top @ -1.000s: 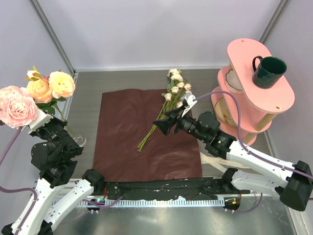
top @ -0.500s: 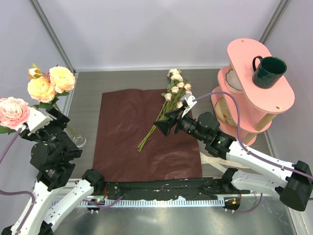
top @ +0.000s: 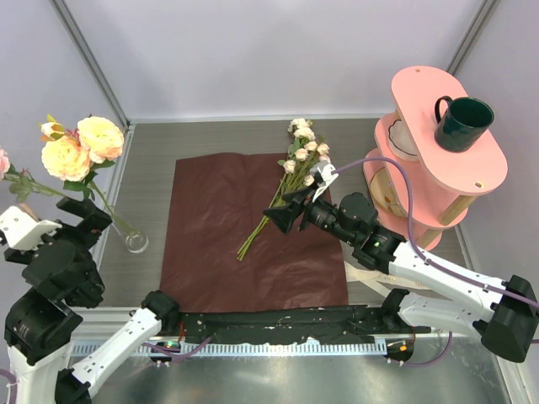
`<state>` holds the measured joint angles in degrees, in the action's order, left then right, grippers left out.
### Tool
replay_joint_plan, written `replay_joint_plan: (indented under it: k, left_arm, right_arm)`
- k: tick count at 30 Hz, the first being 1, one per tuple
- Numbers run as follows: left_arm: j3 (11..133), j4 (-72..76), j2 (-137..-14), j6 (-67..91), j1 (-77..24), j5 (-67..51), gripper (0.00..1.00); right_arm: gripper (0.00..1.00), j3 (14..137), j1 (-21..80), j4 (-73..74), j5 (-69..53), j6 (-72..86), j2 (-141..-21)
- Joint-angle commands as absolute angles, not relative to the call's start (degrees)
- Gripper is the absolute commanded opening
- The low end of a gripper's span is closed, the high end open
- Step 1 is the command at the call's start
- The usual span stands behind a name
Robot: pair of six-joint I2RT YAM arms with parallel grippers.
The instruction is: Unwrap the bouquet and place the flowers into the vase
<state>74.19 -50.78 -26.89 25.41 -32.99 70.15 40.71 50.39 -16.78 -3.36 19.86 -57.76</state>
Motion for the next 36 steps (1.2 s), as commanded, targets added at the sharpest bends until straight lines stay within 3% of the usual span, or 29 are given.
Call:
replay_joint_plan:
  k: [1,5,9,15,20,24,27,34,36]
  left_arm:
    - [75.8,-69.8,-30.0,42.0,-33.0,62.1,1.0]
    - [78.0,-75.4,-30.5,46.1,-33.0,57.1,0.99]
    - [80.4,-74.3,-28.0,44.3,-33.0,48.9,0.92]
    - [77.8,-56.8,-21.9,30.8,-33.0,17.9,0.84]
    - [78.1,-50.9,-24.3,27.2,-33.0,-10.0,0.88]
    - [78.9,-47.1,-32.4,26.0,-33.0,-19.8,0.9]
    - [77.3,-43.2,-36.6,25.9,-33.0,-25.1,0.87]
    - [73.2,-40.6,-43.6,25.0,-33.0,-25.1,0.76]
    - [70.9,-39.8,-43.2,25.3,-33.0,-25.0,0.75]
  right_arm:
    - [0.81,41.2,50.2,-20.6,-4.1,20.7,-57.5]
    - [0.81,41.3,50.2,-20.0,-4.3,20.7,-57.5]
    - [0.81,41.5,50.2,-19.1,-3.7,20.7,-57.5]
    - [0.81,41.8,50.2,-15.0,-2.3,21.4,-59.6]
    - [0.8,44.4,49.8,-9.2,4.7,23.0,-64.5]
    - [0.8,49.5,45.5,0.6,9.9,32.2,-72.0]
    - [0.74,53.7,38.9,5.4,6.4,40.2,-79.5]
    - [0.39,63.1,35.6,2.7,4.6,43.4,-93.3]
    - [0.37,65.3,35.8,2.3,4.7,44.0,-97.9]
